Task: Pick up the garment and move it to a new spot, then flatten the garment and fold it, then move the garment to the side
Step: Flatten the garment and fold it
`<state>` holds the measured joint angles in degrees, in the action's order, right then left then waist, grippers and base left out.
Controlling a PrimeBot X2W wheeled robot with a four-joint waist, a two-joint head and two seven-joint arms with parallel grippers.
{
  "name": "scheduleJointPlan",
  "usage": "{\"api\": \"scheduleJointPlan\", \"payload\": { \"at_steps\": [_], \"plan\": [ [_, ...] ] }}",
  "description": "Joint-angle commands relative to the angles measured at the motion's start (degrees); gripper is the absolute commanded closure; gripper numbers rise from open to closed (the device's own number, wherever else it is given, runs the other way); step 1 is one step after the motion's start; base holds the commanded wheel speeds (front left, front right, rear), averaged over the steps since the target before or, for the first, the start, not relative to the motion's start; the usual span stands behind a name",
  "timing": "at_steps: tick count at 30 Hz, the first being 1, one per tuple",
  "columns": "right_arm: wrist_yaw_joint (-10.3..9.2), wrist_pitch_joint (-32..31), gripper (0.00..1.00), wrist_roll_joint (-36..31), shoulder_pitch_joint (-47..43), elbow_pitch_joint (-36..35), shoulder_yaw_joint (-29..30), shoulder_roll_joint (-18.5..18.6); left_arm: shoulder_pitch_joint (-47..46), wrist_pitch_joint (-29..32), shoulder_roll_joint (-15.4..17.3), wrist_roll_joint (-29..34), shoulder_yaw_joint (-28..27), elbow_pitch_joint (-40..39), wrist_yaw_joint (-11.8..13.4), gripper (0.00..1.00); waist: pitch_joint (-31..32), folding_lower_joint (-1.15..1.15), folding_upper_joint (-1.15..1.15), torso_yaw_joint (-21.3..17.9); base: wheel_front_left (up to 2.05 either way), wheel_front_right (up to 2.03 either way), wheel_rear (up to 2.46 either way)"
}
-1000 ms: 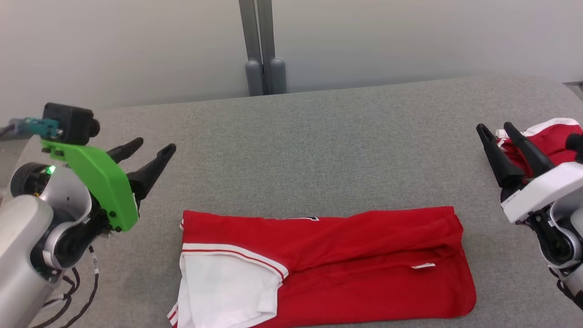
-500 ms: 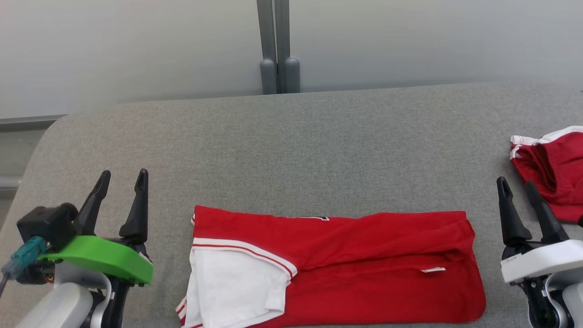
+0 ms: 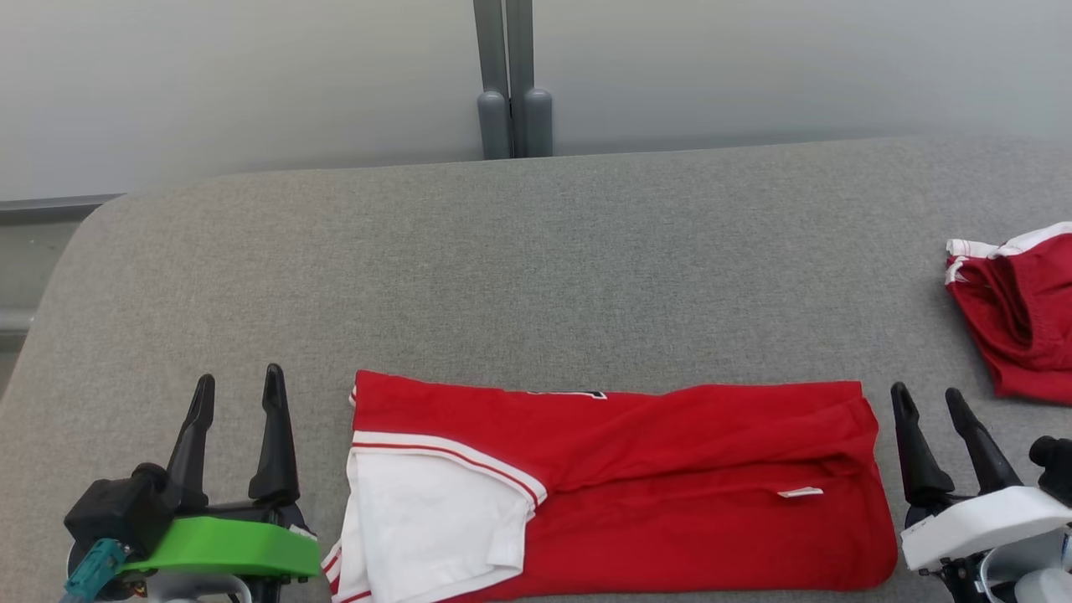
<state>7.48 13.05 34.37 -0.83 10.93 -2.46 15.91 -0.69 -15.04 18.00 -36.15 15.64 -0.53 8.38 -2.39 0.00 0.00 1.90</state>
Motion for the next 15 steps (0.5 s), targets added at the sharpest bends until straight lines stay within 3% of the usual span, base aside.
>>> {"api": "scheduleJointPlan", "payload": {
  "at_steps": [1, 6, 15],
  "plan": [
    [0.03, -1.25, 0.00, -0.20, -0.35, 1.36, 0.08, 0.20, 0.47, -0.14, -0.65, 0.80, -0.73, 0.57, -0.97, 0.00, -0.17, 0.00, 0.00, 0.09, 0.00, 0.00, 0.00],
    [0.03, -4.76, 0.00, 1.94, 0.14, 6.91, -0.99, -0.37, -0.29, -0.15, -3.10, 3.28, -2.18, 2.60, -3.94, 0.00, -0.85, 0.00, 0.00, 0.35, 0.00, 0.00, 0.00],
    [0.03, -2.37, 0.00, 7.65, 5.59, 17.21, -5.57, -0.24, -2.59, -0.15, -5.50, 5.86, -3.08, 6.18, -7.13, 0.00, -2.69, 0.00, 0.00, 0.73, 0.00, 0.00, 0.00]
  ]
}}
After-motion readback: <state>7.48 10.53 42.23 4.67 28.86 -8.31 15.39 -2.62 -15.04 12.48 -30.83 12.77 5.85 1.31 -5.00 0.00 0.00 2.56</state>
